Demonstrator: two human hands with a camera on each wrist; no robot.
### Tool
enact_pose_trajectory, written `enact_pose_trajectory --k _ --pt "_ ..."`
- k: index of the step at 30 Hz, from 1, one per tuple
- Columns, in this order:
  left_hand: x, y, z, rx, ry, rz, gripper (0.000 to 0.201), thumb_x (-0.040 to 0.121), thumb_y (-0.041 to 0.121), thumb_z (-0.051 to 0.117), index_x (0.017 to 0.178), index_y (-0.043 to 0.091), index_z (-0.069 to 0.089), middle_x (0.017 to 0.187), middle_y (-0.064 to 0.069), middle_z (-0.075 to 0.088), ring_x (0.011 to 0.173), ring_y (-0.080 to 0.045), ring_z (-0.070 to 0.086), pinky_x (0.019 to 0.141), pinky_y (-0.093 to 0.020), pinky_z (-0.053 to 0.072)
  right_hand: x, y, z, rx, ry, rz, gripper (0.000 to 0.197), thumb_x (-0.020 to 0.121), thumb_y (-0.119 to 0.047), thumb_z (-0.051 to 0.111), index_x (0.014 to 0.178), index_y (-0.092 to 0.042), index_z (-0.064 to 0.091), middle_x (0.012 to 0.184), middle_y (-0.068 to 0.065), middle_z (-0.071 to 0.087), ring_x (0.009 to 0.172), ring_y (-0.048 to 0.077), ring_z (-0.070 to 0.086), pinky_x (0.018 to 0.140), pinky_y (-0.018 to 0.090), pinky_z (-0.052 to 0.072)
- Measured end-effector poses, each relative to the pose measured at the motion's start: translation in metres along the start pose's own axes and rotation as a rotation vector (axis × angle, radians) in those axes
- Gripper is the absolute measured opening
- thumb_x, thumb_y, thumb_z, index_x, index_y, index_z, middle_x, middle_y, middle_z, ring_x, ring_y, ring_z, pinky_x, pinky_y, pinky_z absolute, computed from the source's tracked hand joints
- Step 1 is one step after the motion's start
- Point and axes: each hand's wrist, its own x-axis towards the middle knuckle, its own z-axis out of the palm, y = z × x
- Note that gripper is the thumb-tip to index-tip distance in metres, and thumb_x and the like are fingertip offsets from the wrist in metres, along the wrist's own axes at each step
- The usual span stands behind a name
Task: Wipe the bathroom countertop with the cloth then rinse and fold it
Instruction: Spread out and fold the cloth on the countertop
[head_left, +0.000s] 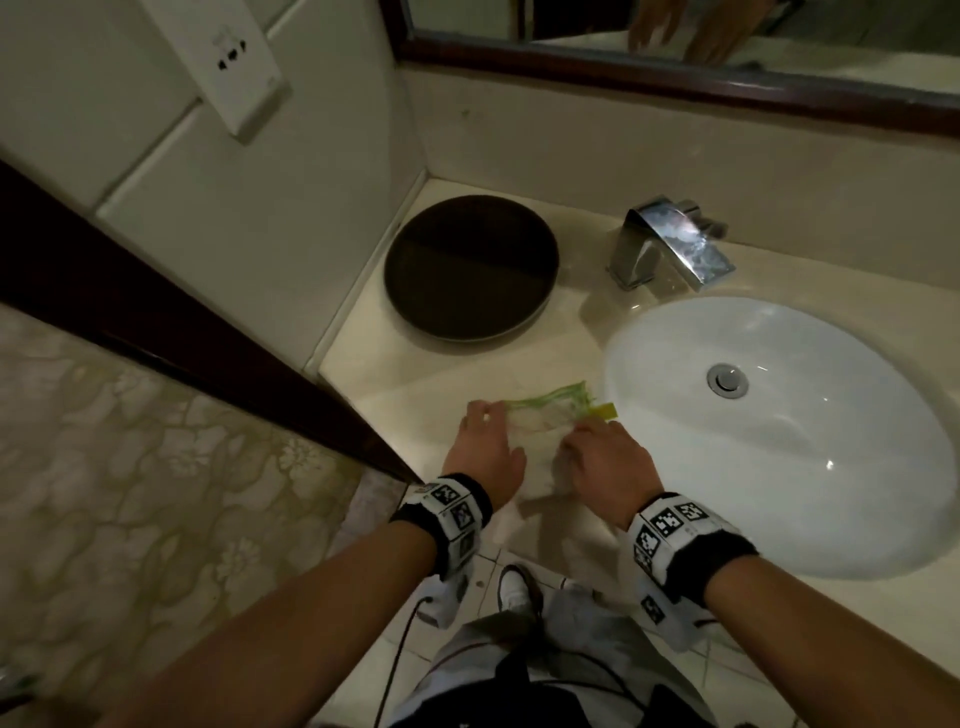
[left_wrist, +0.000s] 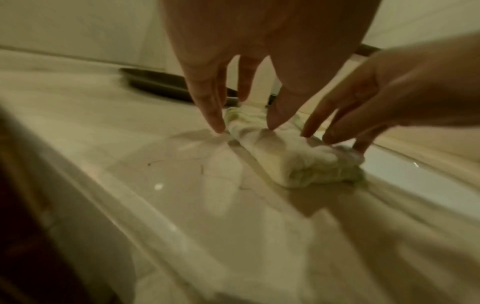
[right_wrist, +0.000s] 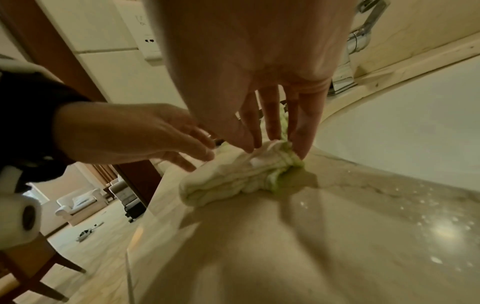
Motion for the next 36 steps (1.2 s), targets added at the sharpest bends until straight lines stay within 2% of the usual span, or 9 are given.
enact_pose_trajectory --k 4,7,9,13,18,22,27,31,36 --pt "0.012 0.008 -0.002 -0.281 -0.098 -0.386 0.065 0.083 0.032 0.063 0.139 0.016 0.033 0.126 -0.008 0.054 0.109 -0.031 0.058 0.090 -0.037 0.050 0.006 0.006 0.001 0.075 -0.007 -0.029 0.029 0.089 -0.020 0.054 0.118 -0.017 0.062 0.126 0.004 0.049 0.115 0.027 0.046 0.086 0.035 0.047" --pt "0.017 0.014 -0.004 -0.457 -0.119 -0.510 0.035 0.073 0.026 0.068 0.103 0.006 0.066 0.097 -0.011 0.071 0.090 -0.030 0.068 0.078 -0.039 0.058 0.009 0.013 0.005 0.101 0.008 -0.038 0.026 0.088 -0.017 0.058 0.114 -0.018 0.063 0.123 0.003 0.050 0.112 0.027 0.048 0.082 0.035 0.046" --pt "0.017 0.020 -0.008 -0.592 -0.094 -0.532 0.019 0.070 0.018 0.069 0.087 0.009 0.069 0.080 -0.008 0.071 0.077 -0.028 0.069 0.070 -0.039 0.060 0.010 0.016 0.006 0.133 0.016 -0.054 0.023 0.087 -0.019 0.058 0.109 -0.017 0.064 0.120 0.004 0.052 0.111 0.027 0.050 0.079 0.034 0.046" --pt "0.011 0.033 -0.014 -0.544 -0.041 -0.401 0.016 0.080 0.020 0.068 0.091 0.018 0.056 0.081 -0.002 0.064 0.063 -0.018 0.058 0.053 -0.023 0.047 0.013 0.014 -0.007 0.257 0.017 0.029 0.024 0.089 -0.026 0.056 0.110 -0.017 0.051 0.113 0.005 0.056 0.098 0.029 0.057 0.075 0.034 0.044" --pt "0.006 0.049 -0.035 -0.619 -0.016 -0.237 0.018 0.066 0.024 0.068 0.080 0.022 0.057 0.087 -0.005 0.065 0.067 -0.022 0.060 0.063 -0.038 0.056 0.026 0.010 -0.039 0.507 0.061 0.254 0.053 0.090 -0.027 0.057 0.135 -0.017 0.033 0.132 0.012 0.048 0.112 0.039 0.055 0.091 0.042 0.045" --pt "0.012 0.055 -0.063 -0.765 -0.022 -0.130 0.024 0.062 0.002 0.065 0.076 0.019 0.056 0.083 -0.008 0.061 0.062 -0.020 0.057 0.061 -0.041 0.054 0.047 0.020 -0.051 0.734 0.085 0.216 0.077 0.081 -0.037 0.060 0.148 -0.026 0.024 0.138 0.004 0.047 0.124 0.026 0.051 0.102 0.045 0.043" --pt "0.030 0.045 -0.100 -0.908 -0.064 -0.049 0.037 0.074 -0.023 0.058 0.078 0.013 0.049 0.077 -0.002 0.057 0.064 -0.014 0.055 0.054 -0.029 0.051 0.071 0.005 -0.072 1.163 0.073 0.178 0.044 0.083 0.002 0.056 0.119 -0.023 0.058 0.109 0.001 0.066 0.106 0.021 0.061 0.080 0.028 0.049" --pt "0.048 0.025 -0.127 -0.989 -0.140 -0.022 0.038 0.073 -0.024 0.058 0.080 0.013 0.050 0.081 -0.006 0.057 0.078 -0.021 0.057 0.064 -0.035 0.053 0.091 -0.017 -0.079 1.410 -0.032 0.205 0.049 0.082 -0.011 0.054 0.127 -0.028 0.056 0.104 0.000 0.069 0.098 0.017 0.062 0.074 0.032 0.047" --pt "0.075 0.000 -0.154 -1.042 -0.202 -0.039 0.035 0.075 -0.019 0.062 0.086 0.013 0.054 0.088 -0.005 0.061 0.086 -0.023 0.060 0.071 -0.041 0.054 0.121 -0.040 -0.077 1.620 -0.077 0.288 0.045 0.079 -0.009 0.051 0.122 -0.017 0.061 0.090 0.006 0.063 0.078 0.020 0.057 0.065 0.031 0.045"
